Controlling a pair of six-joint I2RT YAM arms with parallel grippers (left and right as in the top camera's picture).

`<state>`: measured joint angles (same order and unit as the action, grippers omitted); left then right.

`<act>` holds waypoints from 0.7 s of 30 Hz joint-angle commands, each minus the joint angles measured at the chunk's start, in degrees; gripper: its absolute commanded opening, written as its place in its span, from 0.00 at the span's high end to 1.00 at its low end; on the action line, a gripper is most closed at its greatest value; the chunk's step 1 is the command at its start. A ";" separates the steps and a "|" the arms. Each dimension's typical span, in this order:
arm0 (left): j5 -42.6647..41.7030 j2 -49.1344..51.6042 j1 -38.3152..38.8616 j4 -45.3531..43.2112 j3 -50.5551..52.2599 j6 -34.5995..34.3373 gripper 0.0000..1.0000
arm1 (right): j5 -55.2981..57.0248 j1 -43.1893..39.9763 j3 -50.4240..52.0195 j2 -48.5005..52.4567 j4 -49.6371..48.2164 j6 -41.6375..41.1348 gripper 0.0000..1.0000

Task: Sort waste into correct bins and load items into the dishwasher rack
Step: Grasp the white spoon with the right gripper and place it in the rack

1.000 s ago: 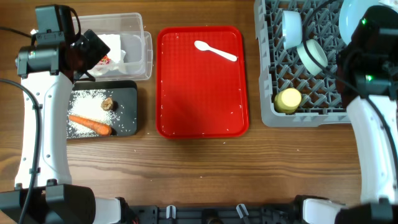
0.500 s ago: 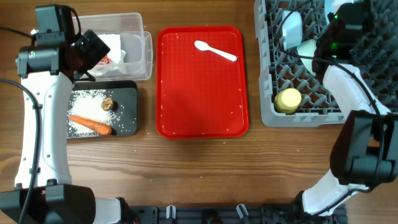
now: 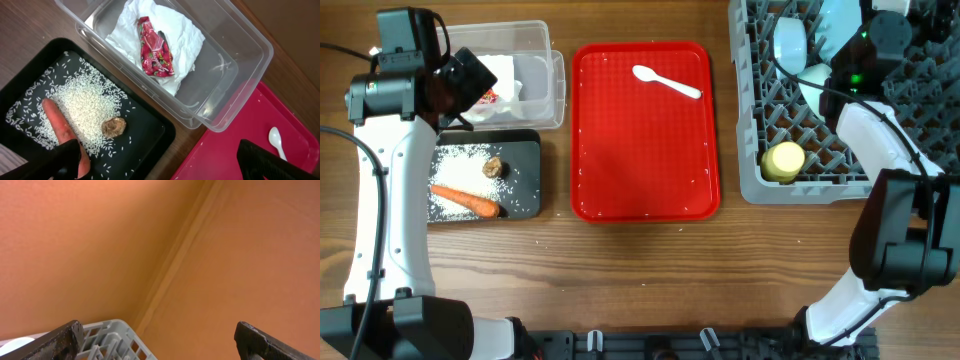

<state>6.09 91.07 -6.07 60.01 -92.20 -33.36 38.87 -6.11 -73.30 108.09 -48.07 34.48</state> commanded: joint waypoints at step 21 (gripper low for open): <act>-0.09 0.24 -0.22 -0.13 0.04 -0.55 0.00 | -46.16 33.27 -6.32 -10.45 87.19 -38.03 0.00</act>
<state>6.07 91.09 -6.07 60.03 -92.20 -33.36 -4.56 27.33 -79.00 99.09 39.86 -0.91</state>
